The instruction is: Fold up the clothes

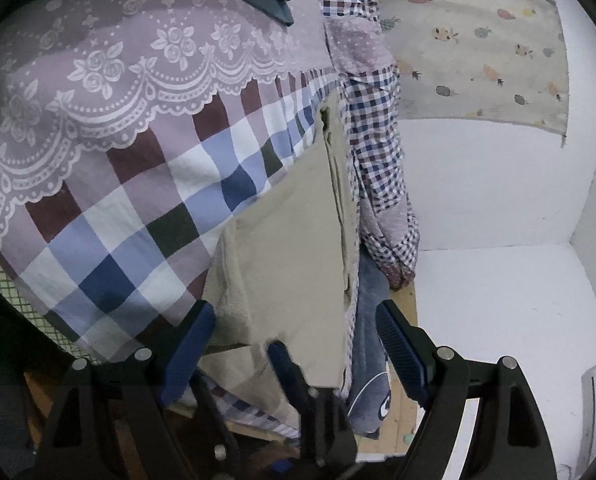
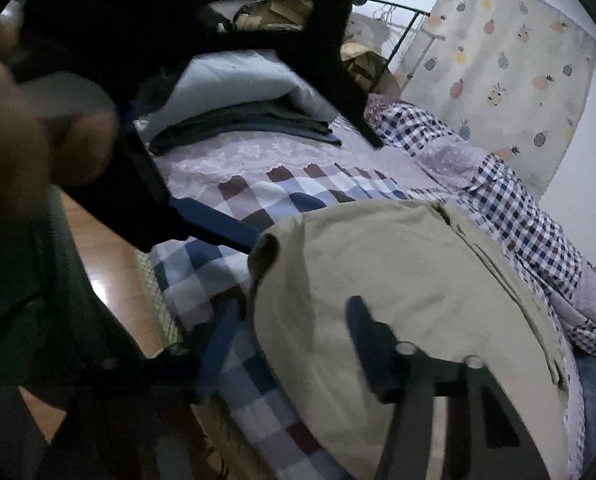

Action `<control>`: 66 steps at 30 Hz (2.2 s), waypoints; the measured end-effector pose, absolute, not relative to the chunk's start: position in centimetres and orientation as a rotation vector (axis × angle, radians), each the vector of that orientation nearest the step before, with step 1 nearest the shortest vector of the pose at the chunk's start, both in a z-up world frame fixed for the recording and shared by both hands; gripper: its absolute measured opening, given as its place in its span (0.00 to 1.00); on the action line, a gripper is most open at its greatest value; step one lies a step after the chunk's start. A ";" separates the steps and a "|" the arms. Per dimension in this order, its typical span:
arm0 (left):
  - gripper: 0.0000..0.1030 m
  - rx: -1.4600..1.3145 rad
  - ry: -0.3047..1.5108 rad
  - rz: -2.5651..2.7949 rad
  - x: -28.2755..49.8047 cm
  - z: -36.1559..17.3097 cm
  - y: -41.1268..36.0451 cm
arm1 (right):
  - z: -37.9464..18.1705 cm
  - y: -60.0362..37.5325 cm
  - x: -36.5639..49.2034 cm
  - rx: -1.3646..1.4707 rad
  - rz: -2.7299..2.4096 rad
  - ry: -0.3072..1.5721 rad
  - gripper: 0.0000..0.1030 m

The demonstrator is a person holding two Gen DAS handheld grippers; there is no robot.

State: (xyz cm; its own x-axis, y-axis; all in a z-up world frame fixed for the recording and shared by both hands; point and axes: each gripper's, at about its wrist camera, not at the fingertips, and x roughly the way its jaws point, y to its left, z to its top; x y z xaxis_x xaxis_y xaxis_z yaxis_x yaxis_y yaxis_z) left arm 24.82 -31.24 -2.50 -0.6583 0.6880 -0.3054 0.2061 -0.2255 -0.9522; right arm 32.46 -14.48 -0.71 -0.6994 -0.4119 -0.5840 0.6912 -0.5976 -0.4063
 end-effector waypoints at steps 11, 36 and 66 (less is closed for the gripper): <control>0.83 -1.122 -1.694 2.045 25.0 -2.9 -31.6 | 0.1 -15.0 31.1 0.641 -2.276 0.746 0.03; 0.46 -1.281 -1.650 2.127 25.2 -4.5 -31.6 | -0.6 -15.2 33.5 0.580 -2.264 0.802 0.59; 0.70 -1.284 -1.737 2.116 26.2 -4.7 -32.6 | -2.1 -16.5 32.3 0.594 -2.280 0.954 0.02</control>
